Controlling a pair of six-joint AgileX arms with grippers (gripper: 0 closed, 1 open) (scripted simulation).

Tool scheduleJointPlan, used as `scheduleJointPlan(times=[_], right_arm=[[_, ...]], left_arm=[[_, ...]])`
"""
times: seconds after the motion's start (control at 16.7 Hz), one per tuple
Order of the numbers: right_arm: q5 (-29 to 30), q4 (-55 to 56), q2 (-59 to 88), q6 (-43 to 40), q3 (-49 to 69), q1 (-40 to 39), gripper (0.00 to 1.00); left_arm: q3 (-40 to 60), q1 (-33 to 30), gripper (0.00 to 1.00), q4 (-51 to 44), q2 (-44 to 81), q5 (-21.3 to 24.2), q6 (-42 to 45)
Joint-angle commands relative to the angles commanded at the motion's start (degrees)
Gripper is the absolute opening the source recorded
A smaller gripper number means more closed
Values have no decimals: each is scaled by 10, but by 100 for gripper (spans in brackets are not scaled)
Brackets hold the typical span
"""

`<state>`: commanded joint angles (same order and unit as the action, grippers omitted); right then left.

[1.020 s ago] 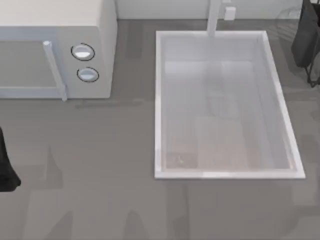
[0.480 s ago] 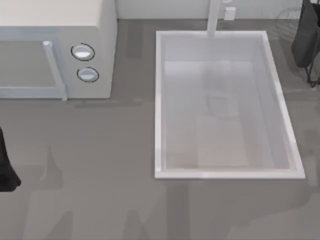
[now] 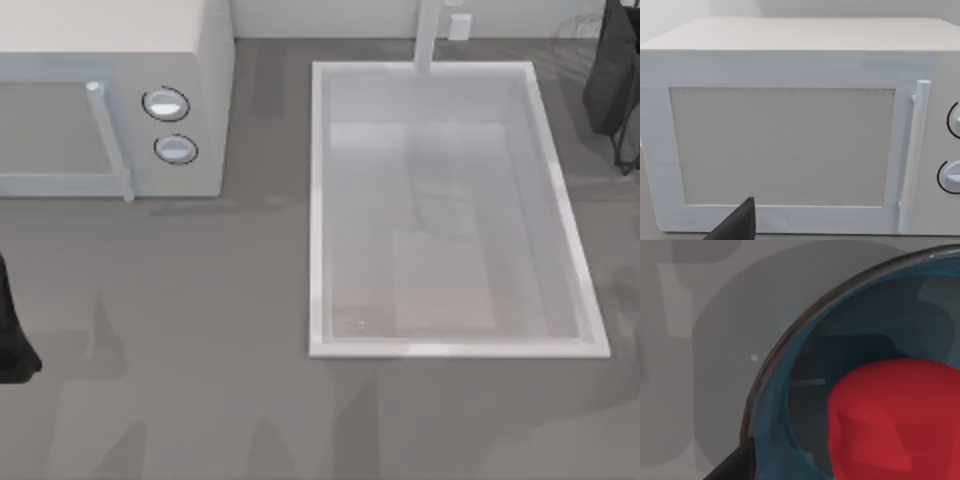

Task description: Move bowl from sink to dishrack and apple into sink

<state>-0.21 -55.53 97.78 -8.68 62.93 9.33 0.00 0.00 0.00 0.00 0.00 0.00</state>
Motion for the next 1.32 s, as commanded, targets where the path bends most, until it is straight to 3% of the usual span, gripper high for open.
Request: scheduleJointPlan(times=[0.42, 0.78, 1.32], right_arm=[[2, 172, 74, 2, -92, 1, 100], [2, 188, 82, 2, -102, 0, 100], [2, 188, 82, 2, -102, 0, 32]], left_arm=[[0, 0, 100, 0, 0, 0, 0], [0, 0, 100, 0, 0, 0, 0], [0, 0, 100, 0, 0, 0, 0]])
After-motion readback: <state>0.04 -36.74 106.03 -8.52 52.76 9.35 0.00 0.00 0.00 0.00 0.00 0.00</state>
